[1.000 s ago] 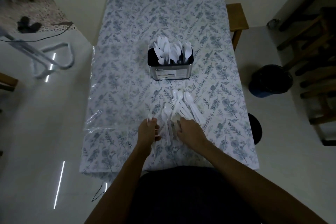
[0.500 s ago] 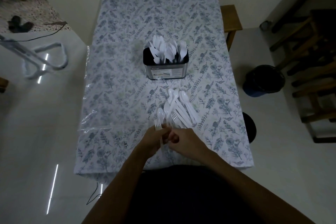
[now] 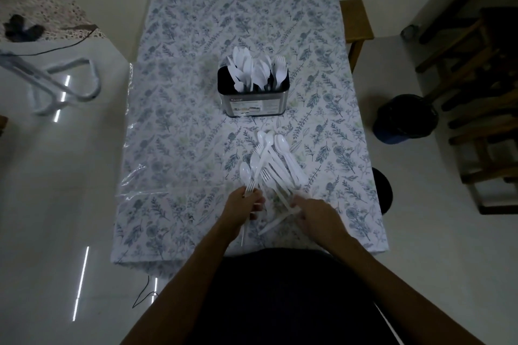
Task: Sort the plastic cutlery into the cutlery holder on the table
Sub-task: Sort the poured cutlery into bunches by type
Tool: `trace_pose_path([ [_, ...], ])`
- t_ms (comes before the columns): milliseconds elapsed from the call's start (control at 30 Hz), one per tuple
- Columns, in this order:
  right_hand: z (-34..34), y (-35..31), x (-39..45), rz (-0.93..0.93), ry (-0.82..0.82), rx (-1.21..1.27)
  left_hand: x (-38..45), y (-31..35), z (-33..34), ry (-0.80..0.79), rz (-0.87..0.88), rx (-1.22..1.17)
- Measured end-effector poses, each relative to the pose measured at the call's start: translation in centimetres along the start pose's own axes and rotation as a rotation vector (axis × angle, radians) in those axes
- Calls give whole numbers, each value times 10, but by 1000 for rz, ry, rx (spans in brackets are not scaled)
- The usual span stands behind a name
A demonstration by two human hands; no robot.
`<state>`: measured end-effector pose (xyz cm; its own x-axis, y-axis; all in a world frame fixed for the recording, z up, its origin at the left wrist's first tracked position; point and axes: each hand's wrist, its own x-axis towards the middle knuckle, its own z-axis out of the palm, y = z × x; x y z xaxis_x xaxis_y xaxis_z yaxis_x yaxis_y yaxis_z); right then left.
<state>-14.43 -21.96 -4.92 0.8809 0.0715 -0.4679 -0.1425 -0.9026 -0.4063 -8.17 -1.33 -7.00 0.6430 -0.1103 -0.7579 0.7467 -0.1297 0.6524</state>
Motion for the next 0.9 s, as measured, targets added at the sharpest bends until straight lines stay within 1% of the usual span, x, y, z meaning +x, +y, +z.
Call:
trace_pose_path([
  [33, 5, -2, 1, -39, -37, -122, 0, 1, 2, -2, 1, 6],
  [67, 8, -4, 2, -63, -35, -188, 0, 2, 3, -2, 2, 10],
  [133, 8, -6, 7, -77, -4, -225, -2, 4, 4, -6, 6, 10],
  [300, 11, -9, 14, -192, 76, -304, -7, -1, 4, -36, -11, -17],
  [400, 7, -15, 13, -197, 117, -345, -9, -2, 3, -45, -19, -30],
  [533, -2, -20, 8, -265, 275, -326, -11, -2, 1, 13, 16, 36],
  [600, -7, -28, 8, -362, 312, -299, -12, 3, 3, 24, 17, 18],
  [667, -11, -40, 14, -420, 343, -246, -14, 9, 6, 1, 9, 0],
  [733, -13, -54, 19, -460, 349, -208, -14, 12, 7, -57, 18, -50],
  [800, -9, -65, 25, -493, 321, -212, -13, 13, 8, -107, 58, -121],
  [900, 0, -73, 35, -551, 280, -169, -15, 14, 6, -123, 90, -206],
])
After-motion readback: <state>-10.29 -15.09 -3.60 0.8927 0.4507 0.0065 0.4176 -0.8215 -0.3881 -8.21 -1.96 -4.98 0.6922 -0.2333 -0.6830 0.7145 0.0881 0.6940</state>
